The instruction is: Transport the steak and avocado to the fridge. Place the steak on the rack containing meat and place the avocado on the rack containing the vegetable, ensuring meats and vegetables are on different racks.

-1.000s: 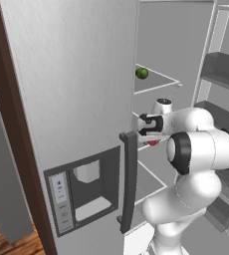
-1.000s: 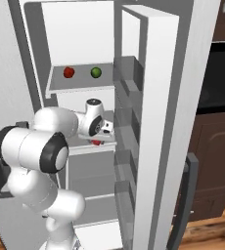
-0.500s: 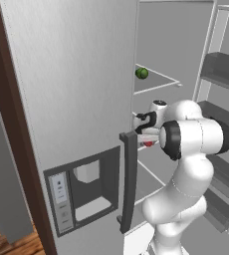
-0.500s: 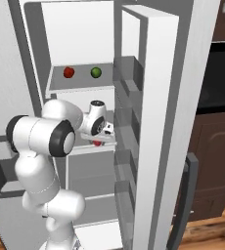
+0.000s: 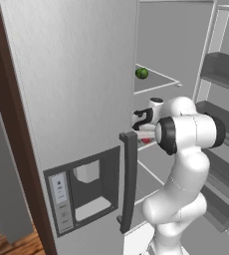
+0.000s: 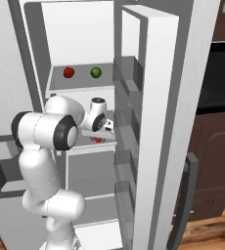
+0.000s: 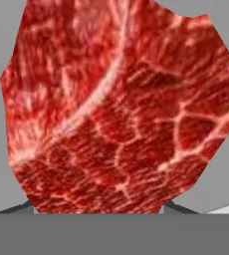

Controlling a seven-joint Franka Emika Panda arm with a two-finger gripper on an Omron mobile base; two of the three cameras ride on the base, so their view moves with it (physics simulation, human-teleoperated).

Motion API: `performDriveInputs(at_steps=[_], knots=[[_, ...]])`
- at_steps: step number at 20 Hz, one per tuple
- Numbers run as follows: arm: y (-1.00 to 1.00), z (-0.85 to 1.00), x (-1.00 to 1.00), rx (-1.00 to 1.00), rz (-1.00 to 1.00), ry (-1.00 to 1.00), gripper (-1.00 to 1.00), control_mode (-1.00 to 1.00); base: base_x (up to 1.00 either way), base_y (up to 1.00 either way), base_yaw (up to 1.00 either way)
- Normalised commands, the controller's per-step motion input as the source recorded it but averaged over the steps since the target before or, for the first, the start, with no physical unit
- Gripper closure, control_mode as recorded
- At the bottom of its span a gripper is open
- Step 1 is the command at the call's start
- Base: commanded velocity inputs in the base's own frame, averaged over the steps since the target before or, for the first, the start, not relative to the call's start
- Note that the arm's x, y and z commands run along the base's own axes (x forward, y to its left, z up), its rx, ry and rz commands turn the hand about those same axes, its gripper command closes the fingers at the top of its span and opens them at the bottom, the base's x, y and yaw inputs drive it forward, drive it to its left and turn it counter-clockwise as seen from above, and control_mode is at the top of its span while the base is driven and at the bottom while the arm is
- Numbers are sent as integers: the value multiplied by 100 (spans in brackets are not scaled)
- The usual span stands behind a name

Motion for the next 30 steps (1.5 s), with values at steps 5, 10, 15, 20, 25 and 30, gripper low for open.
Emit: performDriveInputs(at_steps=[5, 10, 15, 20, 25, 30], knots=[[17, -29, 36, 0, 0, 0, 100, -100, 0, 0, 0], [17, -24, 31, 0, 0, -1, -100, -100, 0, 0, 0], [1, -1, 10, 0, 0, -5, -100, -100, 0, 0, 0], [0, -3, -5, 0, 0, -2, -100, -100, 0, 0, 0], [0, -1, -73, 0, 0, -8, -100, -100, 0, 0, 0], [0, 26, -87, 0, -2, -9, -100, -100, 0, 0, 0]])
